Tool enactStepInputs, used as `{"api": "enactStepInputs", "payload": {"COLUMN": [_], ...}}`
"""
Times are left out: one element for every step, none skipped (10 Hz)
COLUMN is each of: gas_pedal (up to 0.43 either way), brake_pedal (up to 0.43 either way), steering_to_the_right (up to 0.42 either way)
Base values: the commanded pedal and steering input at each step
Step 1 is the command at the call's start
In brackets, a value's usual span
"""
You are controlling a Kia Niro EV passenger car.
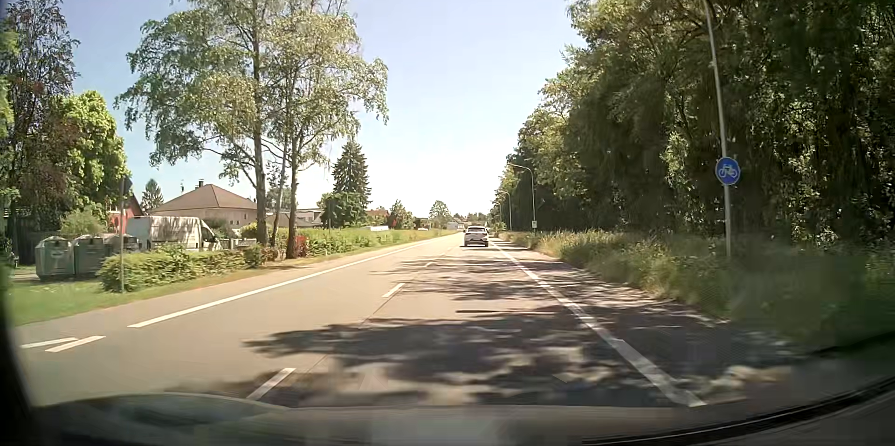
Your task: Follow the waypoints while adhering to traffic rules and regulations
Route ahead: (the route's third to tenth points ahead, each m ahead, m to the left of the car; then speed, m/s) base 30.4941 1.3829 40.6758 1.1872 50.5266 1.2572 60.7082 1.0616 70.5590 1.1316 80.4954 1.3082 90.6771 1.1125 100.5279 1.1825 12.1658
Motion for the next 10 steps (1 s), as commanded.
{"api": "enactStepInputs", "payload": {"gas_pedal": [0.039,0.039,0.039,0.039,0.039,0.039,0.039,0.039,0.039,0.039], "brake_pedal": [0.03,0.03,0.03,0.03,0.03,0.03,0.03,0.03,0.03,0.03], "steering_to_the_right": [0.0,0.0,0.0,0.0,0.0,0.0,0.0,0.0,0.0,0.0]}}
